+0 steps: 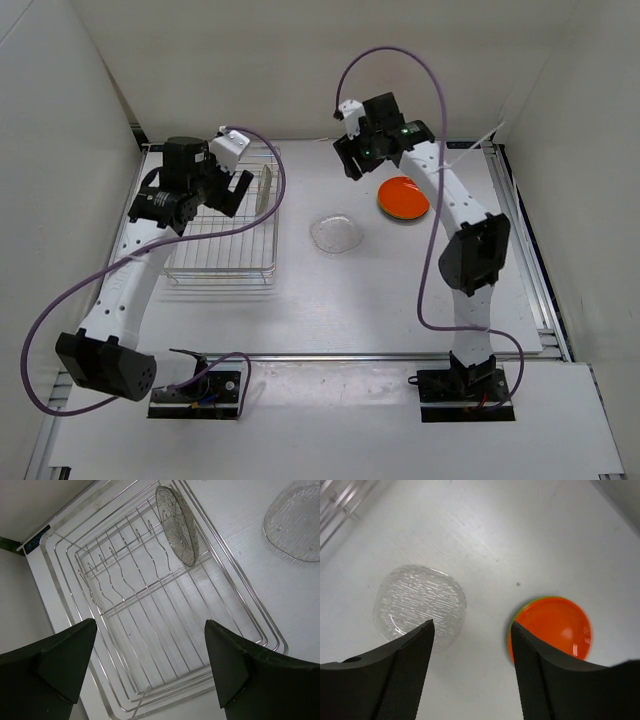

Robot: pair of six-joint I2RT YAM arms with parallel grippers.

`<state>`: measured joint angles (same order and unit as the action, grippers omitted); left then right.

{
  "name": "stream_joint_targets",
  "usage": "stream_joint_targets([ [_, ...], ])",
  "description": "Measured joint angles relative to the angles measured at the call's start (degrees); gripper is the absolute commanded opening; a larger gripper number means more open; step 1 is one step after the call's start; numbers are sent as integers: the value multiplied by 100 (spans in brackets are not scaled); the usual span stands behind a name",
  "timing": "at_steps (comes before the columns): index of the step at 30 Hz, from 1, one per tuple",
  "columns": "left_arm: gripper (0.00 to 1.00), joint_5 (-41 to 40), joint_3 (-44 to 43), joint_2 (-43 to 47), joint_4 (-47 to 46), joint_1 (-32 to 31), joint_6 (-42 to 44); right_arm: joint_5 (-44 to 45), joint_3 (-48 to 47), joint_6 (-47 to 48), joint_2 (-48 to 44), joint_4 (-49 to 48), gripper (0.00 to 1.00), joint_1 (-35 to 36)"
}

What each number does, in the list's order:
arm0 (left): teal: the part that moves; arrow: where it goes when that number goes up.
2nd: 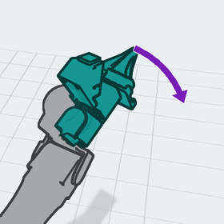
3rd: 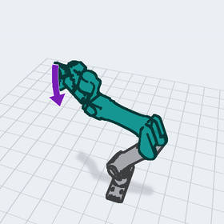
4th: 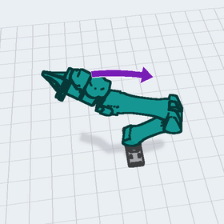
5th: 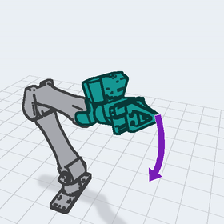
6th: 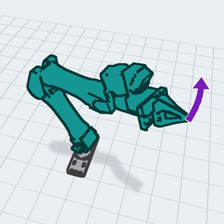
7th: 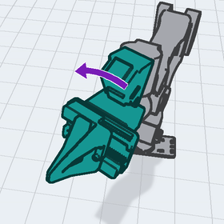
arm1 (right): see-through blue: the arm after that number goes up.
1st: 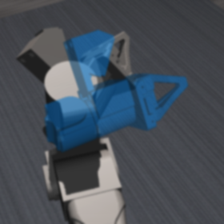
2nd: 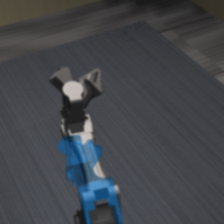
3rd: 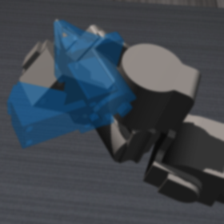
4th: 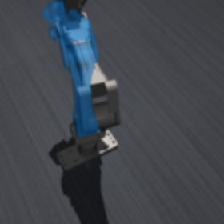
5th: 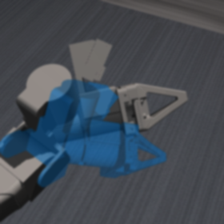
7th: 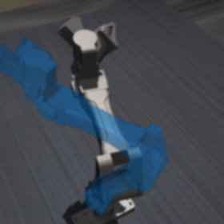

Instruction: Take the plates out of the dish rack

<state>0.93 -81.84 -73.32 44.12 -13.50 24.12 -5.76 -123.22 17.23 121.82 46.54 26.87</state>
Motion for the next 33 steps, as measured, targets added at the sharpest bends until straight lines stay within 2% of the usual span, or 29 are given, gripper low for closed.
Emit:
stream_joint_targets([
  [4,100,94,46,-334,-326,26,-376,293,0,-203,-885,24,75,0],
  [8,97,387,-284,-1115,-514,101,-951,527,162,-350,-1563,247,77,-74],
  [11,97,811,-901,-1906,-538,238,-1412,520,852,-409,-2114,356,78,-293],
  [16,90,1578,-1847,-3112,-564,573,-2173,538,2076,-483,-2789,579,78,-686],
  [19,88,1864,-1991,-3550,-640,732,-2520,538,2422,-483,-2966,704,78,-728],
  [24,74,2168,-2000,-3945,-710,822,-2889,514,2476,-483,-3080,715,78,-743],
  [31,74,2472,-2114,-4256,-726,804,-3095,424,2476,-483,-3112,713,78,-774],
  [33,72,2518,-2114,-4258,-732,804,-3119,393,2476,-490,-3112,713,78,-774],
])
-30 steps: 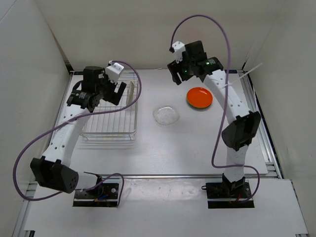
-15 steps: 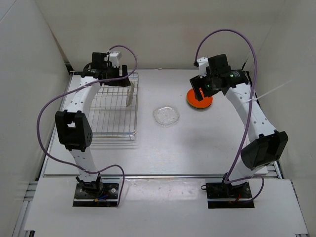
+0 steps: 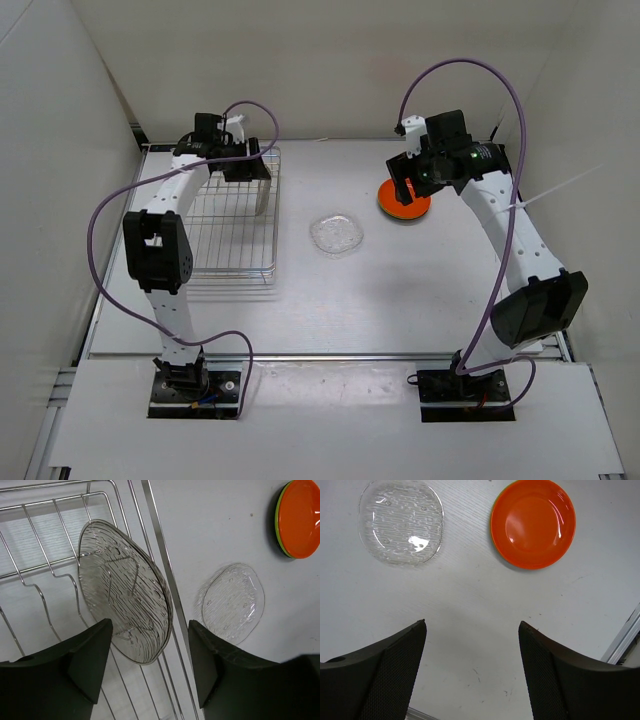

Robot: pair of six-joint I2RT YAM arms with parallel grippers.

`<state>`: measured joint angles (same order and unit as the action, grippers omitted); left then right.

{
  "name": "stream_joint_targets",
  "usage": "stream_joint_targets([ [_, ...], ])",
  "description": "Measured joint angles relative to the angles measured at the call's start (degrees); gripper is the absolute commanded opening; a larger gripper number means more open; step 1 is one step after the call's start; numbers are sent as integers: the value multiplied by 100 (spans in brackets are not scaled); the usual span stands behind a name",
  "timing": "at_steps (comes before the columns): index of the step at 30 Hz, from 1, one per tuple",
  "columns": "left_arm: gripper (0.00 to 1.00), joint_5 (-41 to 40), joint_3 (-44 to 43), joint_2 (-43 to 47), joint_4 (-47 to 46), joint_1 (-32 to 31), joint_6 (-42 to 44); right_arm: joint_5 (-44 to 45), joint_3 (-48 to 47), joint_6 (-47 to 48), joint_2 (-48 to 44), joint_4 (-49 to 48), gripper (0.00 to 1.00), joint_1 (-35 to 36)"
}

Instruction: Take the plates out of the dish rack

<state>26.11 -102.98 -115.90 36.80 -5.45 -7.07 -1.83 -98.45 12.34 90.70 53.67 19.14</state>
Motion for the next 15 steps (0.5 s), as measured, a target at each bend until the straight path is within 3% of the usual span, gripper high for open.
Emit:
stream_joint_targets([
  [3,60,15,44,4,-79,-15,-26,-48,0,-15,0,0,78,0],
  [8,54,17,214,4,-120,-61,-35,-96,-2,-17,20,0,77,0],
  [15,19,28,238,-9,-125,-236,-33,-138,-162,-42,201,24,77,0],
])
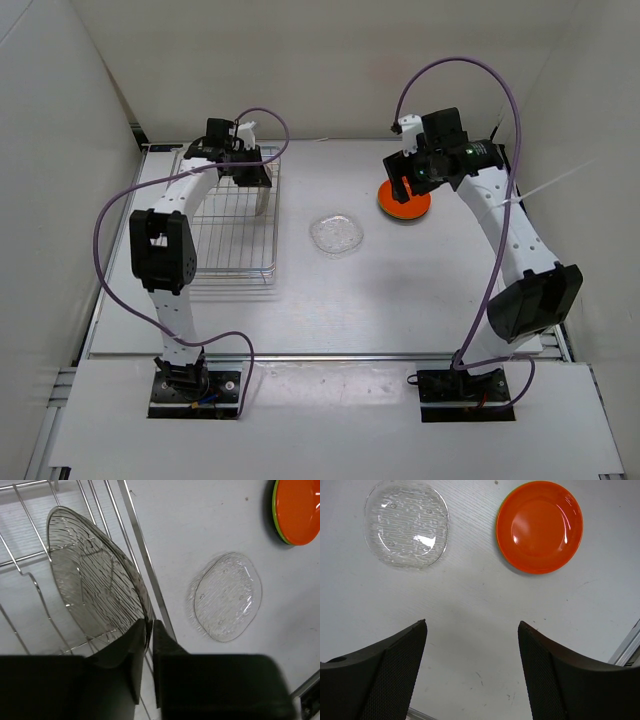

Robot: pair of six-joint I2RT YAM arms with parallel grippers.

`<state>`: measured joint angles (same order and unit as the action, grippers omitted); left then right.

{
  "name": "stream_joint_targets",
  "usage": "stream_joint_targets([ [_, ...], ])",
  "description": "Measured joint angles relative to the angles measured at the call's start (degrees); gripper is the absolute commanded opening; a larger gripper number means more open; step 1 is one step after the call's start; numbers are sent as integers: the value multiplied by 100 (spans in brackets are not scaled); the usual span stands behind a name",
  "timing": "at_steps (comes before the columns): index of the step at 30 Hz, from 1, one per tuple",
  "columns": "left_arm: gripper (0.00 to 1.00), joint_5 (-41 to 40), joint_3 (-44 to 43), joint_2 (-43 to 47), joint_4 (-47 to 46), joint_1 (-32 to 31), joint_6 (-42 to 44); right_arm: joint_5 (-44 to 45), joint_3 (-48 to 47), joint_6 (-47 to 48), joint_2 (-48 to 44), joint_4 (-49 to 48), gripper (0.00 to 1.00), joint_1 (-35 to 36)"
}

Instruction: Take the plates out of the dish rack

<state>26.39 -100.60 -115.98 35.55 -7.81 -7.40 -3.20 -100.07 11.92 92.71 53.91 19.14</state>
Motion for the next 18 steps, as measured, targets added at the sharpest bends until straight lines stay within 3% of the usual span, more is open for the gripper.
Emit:
stream_joint_targets([
  [2,11,0,2,0,-7,-37,13,-2,-20,-2,37,2,77,0],
  [10,11,4,7,68,42,-57,92,-4,-153,-35,229,17,77,0],
  [13,11,15,-199,142,450,-76,297,2,-221,-90,256,37,77,0],
  [17,11,87,-841,247,1158,-210,765,52,-260,-133,260,39,82,0],
  [18,11,114,-940,350,1322,-264,909,72,-260,-146,260,42,88,-4],
])
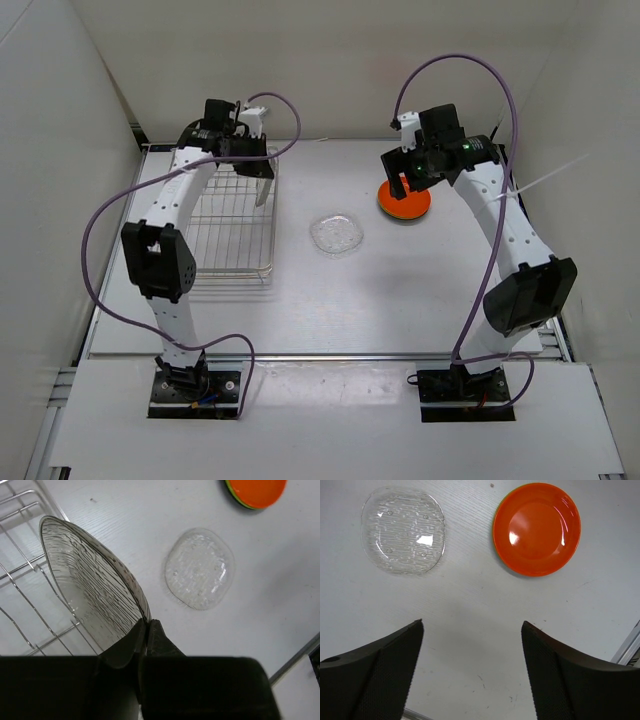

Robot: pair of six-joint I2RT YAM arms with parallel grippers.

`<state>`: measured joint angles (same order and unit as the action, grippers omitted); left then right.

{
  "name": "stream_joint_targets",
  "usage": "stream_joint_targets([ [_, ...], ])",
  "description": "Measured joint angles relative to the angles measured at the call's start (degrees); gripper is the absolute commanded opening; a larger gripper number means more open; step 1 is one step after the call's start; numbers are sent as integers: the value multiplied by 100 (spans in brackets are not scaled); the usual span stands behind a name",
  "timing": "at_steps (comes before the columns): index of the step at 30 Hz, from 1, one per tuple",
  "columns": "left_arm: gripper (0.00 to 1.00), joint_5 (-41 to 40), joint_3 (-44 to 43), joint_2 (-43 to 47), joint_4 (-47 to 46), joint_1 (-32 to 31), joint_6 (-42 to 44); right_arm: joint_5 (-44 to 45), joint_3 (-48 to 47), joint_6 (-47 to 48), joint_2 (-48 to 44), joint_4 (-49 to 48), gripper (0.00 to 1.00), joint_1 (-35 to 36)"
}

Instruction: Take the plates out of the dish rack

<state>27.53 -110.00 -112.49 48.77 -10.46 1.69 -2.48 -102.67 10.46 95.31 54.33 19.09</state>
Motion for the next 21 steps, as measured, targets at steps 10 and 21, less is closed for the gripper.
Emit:
stream_joint_targets([
  [10,11,-1537,-52,2022,901,-1786,1770,2,-754,-472,229,125,99,-422],
  [21,11,-6094,4398,3547,-1362,-5292,5895,-2387,-846,-629,-291,293,90,-1064],
])
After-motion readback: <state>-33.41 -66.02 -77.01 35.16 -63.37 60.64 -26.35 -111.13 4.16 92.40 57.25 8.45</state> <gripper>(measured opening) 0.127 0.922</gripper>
